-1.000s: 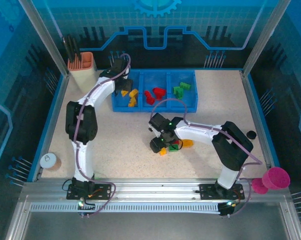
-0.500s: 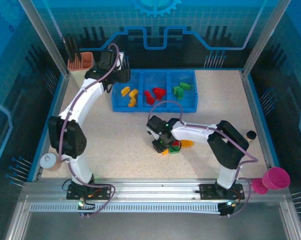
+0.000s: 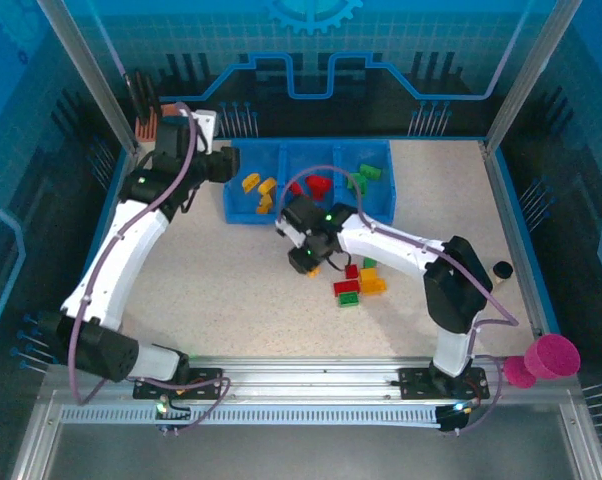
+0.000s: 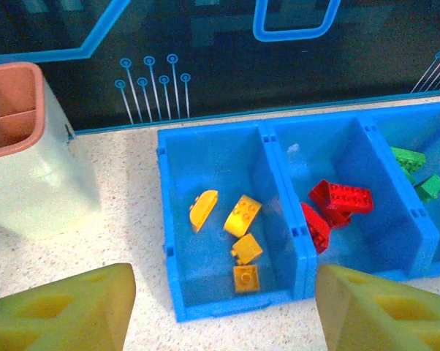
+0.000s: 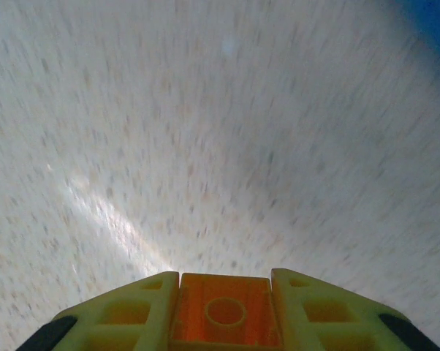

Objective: Sort the legos into containers by color
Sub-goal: Pick up the lego from the bottom-center of the table, then place the lego in the container.

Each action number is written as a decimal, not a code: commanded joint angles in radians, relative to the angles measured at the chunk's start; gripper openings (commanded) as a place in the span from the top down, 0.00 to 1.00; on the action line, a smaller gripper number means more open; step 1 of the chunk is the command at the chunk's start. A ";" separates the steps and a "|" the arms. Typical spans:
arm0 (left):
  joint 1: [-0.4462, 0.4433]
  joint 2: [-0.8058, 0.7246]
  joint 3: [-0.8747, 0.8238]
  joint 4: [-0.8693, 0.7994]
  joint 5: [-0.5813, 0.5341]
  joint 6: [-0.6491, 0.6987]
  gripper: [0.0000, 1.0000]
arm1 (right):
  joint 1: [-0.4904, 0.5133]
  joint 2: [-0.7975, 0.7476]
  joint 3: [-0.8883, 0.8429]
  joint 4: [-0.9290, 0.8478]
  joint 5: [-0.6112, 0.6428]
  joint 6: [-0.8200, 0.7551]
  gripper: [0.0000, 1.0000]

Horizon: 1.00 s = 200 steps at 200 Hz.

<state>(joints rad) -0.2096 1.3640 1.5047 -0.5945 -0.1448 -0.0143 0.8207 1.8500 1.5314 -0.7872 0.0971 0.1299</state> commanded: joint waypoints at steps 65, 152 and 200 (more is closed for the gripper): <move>0.078 -0.265 -0.193 -0.123 0.079 0.085 0.27 | -0.105 0.579 0.993 -0.152 0.001 -0.208 0.73; 0.081 -0.302 -0.307 -0.082 0.172 0.049 0.26 | -0.108 0.711 0.927 0.319 -0.038 -0.337 0.70; 0.081 -0.298 -0.310 -0.081 0.166 0.050 0.26 | -0.095 0.832 1.000 0.312 0.010 -0.425 0.67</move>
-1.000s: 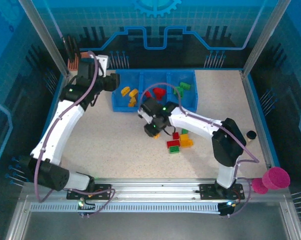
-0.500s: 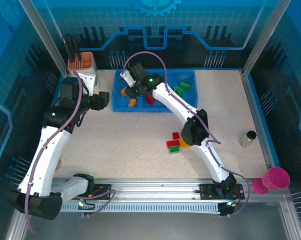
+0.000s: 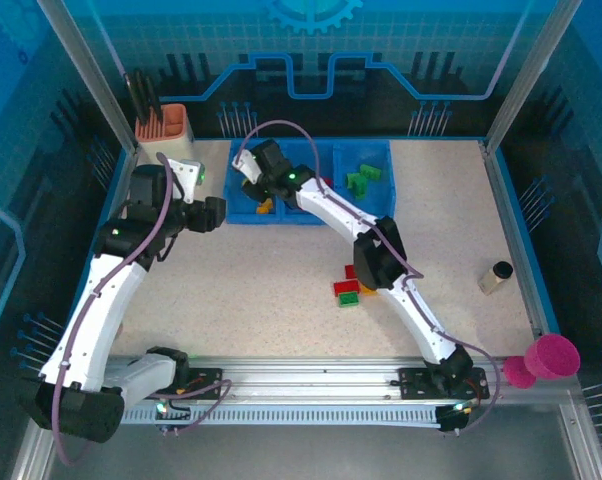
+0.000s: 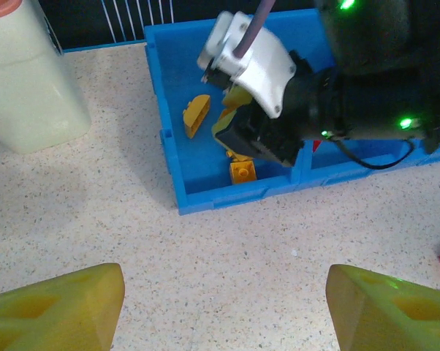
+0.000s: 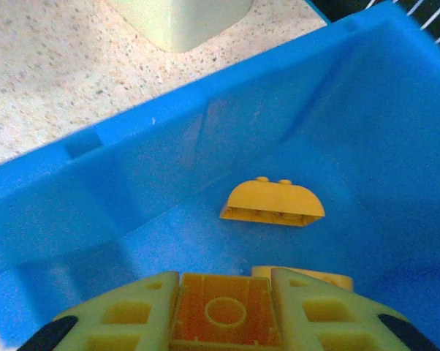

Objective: Sort the legos into containers by color
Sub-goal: Place the lego in the container.

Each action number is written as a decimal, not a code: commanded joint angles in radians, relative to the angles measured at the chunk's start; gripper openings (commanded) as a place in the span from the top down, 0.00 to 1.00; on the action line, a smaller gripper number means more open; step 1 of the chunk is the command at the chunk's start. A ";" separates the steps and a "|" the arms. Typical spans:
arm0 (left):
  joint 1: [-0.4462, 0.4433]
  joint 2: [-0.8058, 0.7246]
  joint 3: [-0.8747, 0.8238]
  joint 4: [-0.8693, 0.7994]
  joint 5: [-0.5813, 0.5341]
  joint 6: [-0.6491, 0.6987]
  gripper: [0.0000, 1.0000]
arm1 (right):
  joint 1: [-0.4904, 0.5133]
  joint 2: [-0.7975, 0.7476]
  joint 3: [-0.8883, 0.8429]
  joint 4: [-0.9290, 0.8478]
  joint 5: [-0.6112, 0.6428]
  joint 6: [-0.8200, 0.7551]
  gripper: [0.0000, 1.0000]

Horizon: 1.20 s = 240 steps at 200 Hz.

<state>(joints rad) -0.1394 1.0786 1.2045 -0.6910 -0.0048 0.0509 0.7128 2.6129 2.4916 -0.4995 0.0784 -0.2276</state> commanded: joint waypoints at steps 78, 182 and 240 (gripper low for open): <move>0.011 0.015 0.015 0.002 0.028 -0.019 0.26 | 0.012 0.055 0.026 0.026 -0.004 -0.085 0.58; 0.011 0.031 0.032 -0.021 0.039 -0.044 0.30 | 0.014 -0.138 -0.096 0.088 -0.068 -0.028 0.47; -0.006 0.076 0.016 0.042 0.123 0.008 0.31 | -0.009 -0.521 -0.433 0.058 -0.080 0.066 0.44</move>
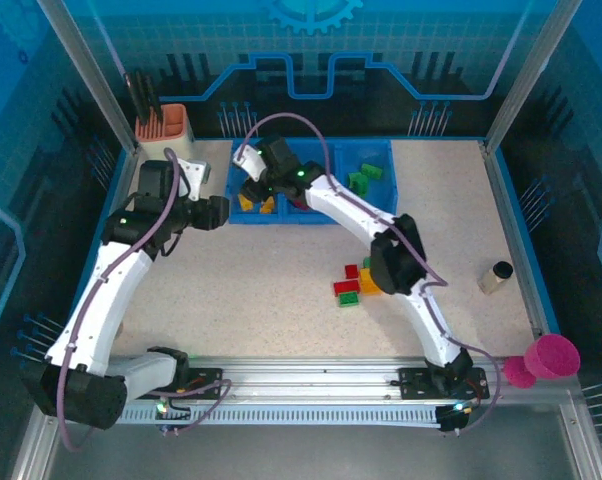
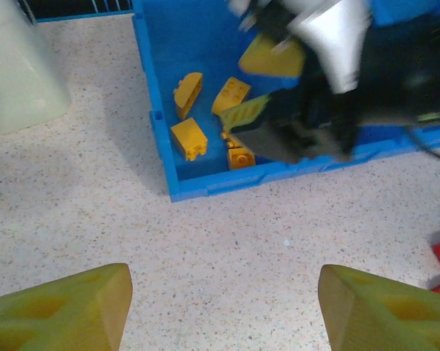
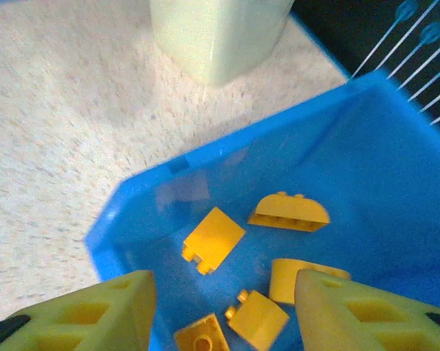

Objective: Sort the legos into containers by color
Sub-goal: Place the lego in the container, then pick up the lego from the bottom-right of the table.

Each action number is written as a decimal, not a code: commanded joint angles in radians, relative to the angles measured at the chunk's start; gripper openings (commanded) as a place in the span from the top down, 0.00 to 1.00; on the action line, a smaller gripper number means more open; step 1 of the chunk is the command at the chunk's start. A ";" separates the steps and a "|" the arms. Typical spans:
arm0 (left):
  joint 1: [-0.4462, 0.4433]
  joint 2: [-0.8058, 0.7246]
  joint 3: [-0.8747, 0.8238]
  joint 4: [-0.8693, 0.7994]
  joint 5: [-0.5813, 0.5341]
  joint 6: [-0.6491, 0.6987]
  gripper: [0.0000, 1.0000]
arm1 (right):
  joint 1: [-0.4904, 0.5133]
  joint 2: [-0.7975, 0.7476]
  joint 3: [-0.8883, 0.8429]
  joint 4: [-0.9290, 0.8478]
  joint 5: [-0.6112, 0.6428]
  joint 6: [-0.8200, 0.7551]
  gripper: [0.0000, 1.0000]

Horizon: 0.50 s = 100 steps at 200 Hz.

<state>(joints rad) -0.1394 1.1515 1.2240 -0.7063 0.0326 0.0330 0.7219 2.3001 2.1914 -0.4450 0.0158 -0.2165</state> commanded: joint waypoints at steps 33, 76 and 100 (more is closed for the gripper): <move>-0.134 0.064 -0.040 0.108 0.129 0.076 0.30 | -0.064 -0.485 -0.455 -0.013 0.008 0.147 0.40; -0.319 0.186 -0.049 0.163 0.142 0.083 0.30 | -0.173 -0.824 -0.856 -0.165 0.058 0.324 0.36; -0.364 0.247 -0.034 0.184 0.144 0.050 0.30 | -0.232 -0.985 -1.042 -0.276 0.071 0.467 0.36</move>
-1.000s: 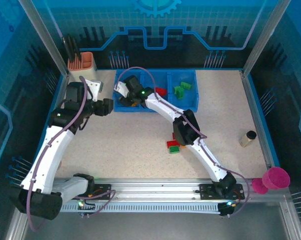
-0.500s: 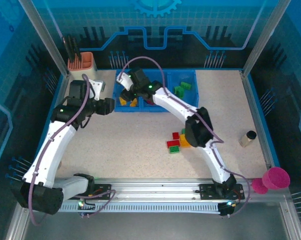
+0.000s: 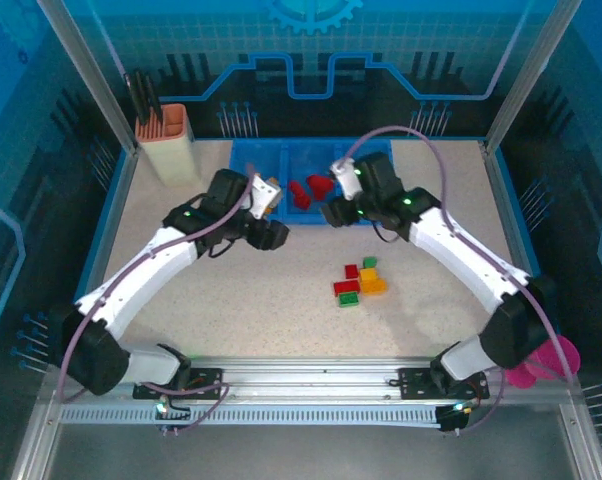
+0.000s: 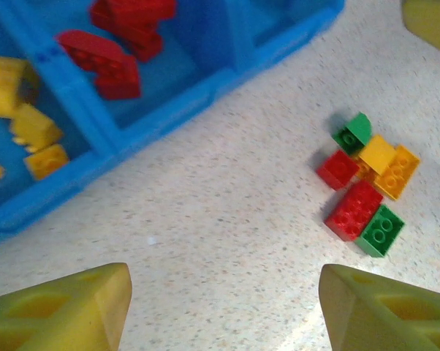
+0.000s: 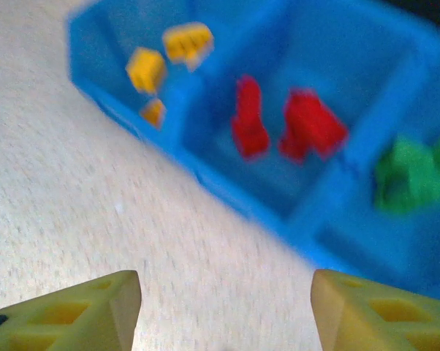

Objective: Sort the legos into containers by color
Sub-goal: Pick up the lego from the bottom-right of the table.

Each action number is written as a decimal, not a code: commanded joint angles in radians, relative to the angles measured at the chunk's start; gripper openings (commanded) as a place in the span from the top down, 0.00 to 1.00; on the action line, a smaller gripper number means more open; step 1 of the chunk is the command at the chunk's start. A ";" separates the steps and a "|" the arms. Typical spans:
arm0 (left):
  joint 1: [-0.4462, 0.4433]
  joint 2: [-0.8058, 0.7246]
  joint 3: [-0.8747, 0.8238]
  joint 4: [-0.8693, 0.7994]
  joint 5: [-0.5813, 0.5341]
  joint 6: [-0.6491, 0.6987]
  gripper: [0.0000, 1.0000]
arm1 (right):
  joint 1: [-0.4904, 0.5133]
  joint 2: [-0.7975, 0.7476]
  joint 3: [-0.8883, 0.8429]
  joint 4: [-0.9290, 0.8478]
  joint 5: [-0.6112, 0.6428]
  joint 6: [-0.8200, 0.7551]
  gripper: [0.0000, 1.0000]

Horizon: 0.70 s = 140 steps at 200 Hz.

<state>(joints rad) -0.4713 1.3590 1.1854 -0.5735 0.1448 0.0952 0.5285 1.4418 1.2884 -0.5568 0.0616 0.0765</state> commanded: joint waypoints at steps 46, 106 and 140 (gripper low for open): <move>-0.074 0.120 0.067 0.044 0.025 -0.024 0.30 | -0.053 -0.299 -0.370 -0.277 0.035 0.370 0.29; -0.085 0.158 0.112 0.008 0.016 -0.006 0.30 | -0.101 -0.242 -0.539 -0.125 -0.062 0.505 0.22; -0.088 0.157 0.105 0.006 0.010 -0.013 0.29 | -0.104 -0.148 -0.552 -0.053 -0.075 0.501 0.21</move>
<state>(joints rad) -0.5472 1.5120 1.2709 -0.5453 0.1513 0.0807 0.4370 1.2449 0.7456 -0.6926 0.0238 0.5453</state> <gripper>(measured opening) 0.706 0.785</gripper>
